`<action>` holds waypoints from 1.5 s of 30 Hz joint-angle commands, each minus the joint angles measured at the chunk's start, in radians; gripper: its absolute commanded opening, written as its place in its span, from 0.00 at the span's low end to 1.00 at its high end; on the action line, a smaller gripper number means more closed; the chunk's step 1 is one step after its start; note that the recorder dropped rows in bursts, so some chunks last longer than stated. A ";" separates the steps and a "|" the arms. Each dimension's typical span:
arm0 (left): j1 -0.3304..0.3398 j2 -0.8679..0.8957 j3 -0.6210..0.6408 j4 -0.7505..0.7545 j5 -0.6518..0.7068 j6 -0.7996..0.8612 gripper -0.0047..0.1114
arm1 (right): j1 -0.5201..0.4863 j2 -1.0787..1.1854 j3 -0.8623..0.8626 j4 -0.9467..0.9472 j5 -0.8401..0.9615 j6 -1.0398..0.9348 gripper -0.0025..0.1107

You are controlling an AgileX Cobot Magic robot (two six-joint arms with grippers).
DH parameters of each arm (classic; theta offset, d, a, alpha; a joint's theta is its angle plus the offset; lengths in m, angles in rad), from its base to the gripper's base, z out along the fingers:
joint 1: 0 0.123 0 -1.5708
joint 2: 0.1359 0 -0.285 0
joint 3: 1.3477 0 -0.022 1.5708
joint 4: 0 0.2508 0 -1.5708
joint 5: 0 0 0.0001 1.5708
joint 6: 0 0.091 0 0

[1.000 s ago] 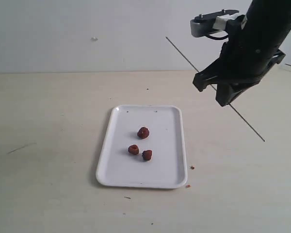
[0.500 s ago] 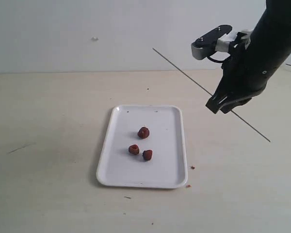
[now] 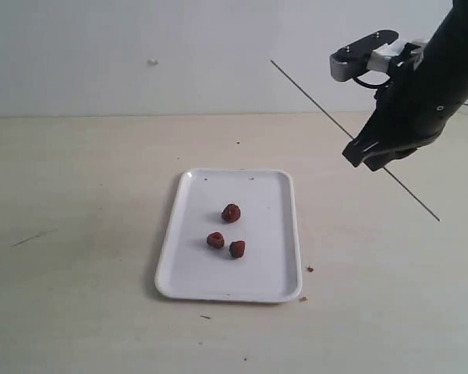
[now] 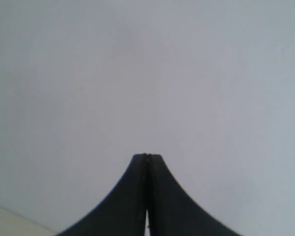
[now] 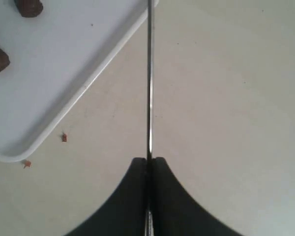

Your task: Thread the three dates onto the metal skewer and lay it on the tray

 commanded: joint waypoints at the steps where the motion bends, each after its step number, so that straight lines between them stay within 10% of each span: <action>1: -0.006 0.525 -0.353 0.121 0.433 0.001 0.04 | -0.005 -0.011 0.003 0.002 -0.025 0.022 0.02; 7: -0.134 1.249 -0.817 0.053 0.957 0.159 0.04 | -0.005 -0.009 0.003 0.021 -0.034 0.035 0.02; 16: -0.495 1.742 -1.220 0.131 1.087 0.241 0.46 | -0.005 0.025 0.029 0.017 -0.068 0.038 0.02; 26: -0.619 1.871 -1.360 0.275 1.142 0.155 0.46 | -0.005 0.025 0.029 0.021 -0.068 0.038 0.02; 45: -0.658 1.875 -1.360 0.322 1.206 0.107 0.46 | -0.005 0.025 0.029 0.021 -0.076 0.039 0.02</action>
